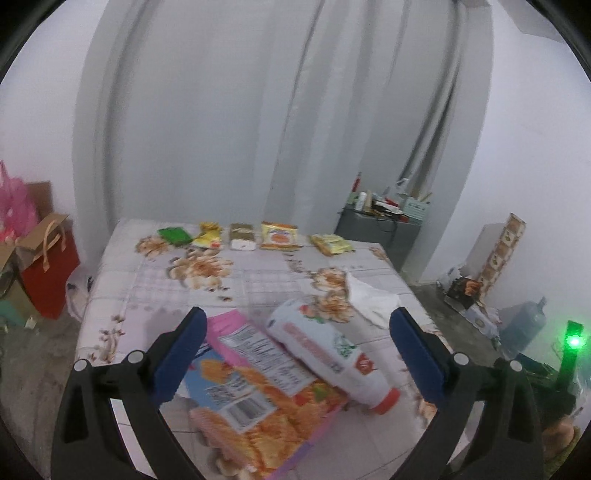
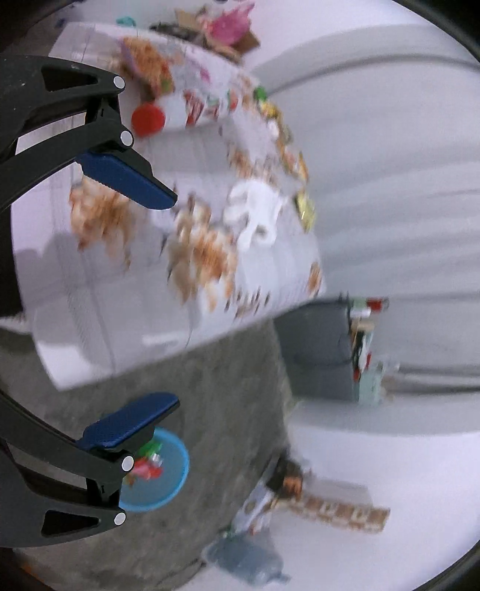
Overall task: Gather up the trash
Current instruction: 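Move both tools back to the table toward the white AD drink bottle, then grasp the white AD drink bottle with the right gripper and lift it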
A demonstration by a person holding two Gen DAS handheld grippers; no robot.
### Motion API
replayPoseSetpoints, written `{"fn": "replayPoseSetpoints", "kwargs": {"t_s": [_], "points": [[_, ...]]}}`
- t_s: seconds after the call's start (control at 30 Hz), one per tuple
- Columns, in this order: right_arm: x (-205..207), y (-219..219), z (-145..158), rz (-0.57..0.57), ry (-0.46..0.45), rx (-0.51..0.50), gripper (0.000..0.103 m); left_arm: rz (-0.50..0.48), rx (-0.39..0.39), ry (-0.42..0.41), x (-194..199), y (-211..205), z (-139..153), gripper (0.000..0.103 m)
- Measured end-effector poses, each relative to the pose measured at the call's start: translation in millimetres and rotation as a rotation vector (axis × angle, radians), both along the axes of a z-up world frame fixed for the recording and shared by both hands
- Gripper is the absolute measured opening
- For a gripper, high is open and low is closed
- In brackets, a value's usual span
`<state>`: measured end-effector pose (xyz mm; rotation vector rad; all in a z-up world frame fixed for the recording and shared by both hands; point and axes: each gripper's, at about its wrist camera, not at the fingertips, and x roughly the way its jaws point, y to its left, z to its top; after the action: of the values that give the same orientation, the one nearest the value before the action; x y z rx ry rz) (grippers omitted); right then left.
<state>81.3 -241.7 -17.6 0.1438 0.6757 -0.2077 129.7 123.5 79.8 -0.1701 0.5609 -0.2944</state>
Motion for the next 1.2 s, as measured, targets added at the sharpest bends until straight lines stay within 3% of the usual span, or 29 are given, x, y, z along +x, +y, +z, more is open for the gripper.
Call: {"fn": "replayPoseSetpoints", "kwargs": {"t_s": [0.13,0.37,0.57,0.77,0.97,1.1,1.2], "points": [[20.2,27.0,7.4,0.105,0.005,0.037,0.095,0.037,-0.023,0.034,3.3,19.4,-14.0,0.097],[78.2,92.6,3.9,0.343,0.105,0.15,0.095,0.093,-0.003,0.081,5.4,45.2,-38.5,0.097],[130.8,152.7,-4.8,0.509,0.207,0.12,0.093,0.113,0.026,0.136,8.6,54.1,-63.7,0.097],[176.0,185.7,-27.3,0.548,0.363,0.07,0.084,0.105,0.067,0.148,5.7,56.5,-79.1,0.097],[189.1,198.2,-54.2,0.581,0.464,0.032,0.075,0.114,0.074,0.181,4.6,67.0,-94.2,0.097],[188.4,194.5,-60.2,0.585,0.481,0.069,0.063,0.107,0.062,0.211,4.0,71.9,-103.5,0.097],[184.2,187.7,-57.7,0.563,0.472,0.074,0.061,0.094,0.058,0.215,4.3,72.8,-104.4,0.097]]}}
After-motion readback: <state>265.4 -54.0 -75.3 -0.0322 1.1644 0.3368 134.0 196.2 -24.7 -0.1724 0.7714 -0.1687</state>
